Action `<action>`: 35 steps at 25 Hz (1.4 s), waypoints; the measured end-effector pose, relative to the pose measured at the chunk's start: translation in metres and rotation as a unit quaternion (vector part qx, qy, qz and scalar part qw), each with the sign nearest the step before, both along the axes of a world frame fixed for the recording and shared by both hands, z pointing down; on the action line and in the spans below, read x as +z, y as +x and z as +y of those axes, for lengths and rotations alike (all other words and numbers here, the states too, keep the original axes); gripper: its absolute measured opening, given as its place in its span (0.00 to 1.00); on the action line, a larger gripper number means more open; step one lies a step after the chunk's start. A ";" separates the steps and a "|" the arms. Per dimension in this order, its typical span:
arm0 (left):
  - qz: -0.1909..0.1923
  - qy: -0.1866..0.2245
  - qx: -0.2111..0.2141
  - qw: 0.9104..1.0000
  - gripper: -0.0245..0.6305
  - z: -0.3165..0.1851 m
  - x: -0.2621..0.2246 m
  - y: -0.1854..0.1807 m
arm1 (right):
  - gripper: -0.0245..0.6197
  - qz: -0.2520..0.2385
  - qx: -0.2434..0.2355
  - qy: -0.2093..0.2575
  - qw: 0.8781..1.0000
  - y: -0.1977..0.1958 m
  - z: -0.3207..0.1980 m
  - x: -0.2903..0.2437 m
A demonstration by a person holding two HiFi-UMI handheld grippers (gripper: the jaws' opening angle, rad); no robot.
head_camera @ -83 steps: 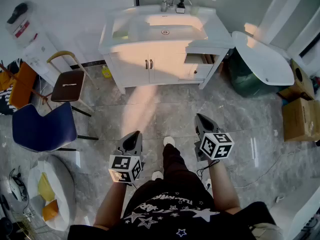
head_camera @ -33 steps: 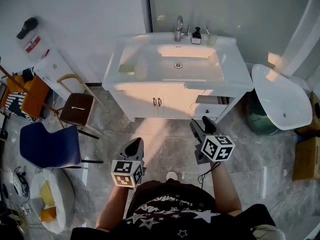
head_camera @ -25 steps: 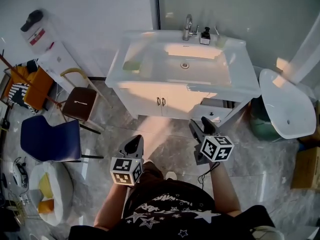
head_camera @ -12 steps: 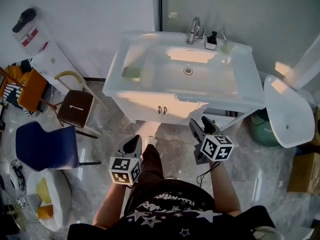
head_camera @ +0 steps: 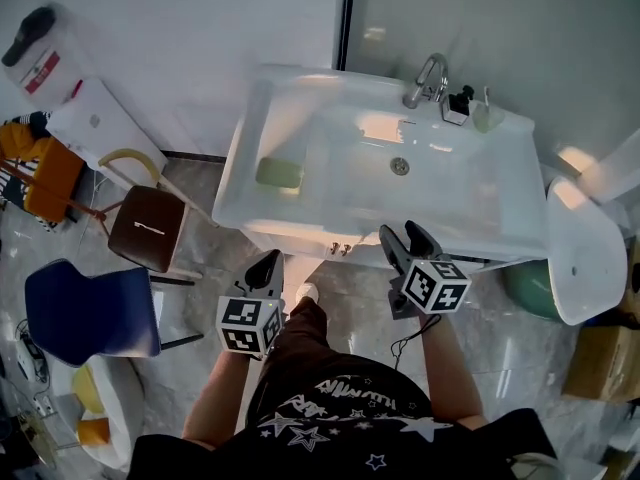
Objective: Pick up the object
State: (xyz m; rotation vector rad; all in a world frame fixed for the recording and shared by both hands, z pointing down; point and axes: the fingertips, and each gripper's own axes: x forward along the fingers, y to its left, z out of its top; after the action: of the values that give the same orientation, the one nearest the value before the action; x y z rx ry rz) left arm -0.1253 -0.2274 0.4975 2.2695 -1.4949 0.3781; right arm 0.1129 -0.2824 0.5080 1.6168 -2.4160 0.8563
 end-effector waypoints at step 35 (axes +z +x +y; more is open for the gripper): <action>-0.018 -0.059 -0.071 0.996 0.06 -0.188 0.051 -0.135 | 0.25 0.060 -0.139 -0.185 0.971 -0.202 -0.193 0.121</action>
State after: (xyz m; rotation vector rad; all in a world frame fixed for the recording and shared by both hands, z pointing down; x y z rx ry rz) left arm -0.2599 -0.4150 0.5483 2.0617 -1.5975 0.4536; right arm -0.0893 -0.4753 0.6295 1.1302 -2.1660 1.0439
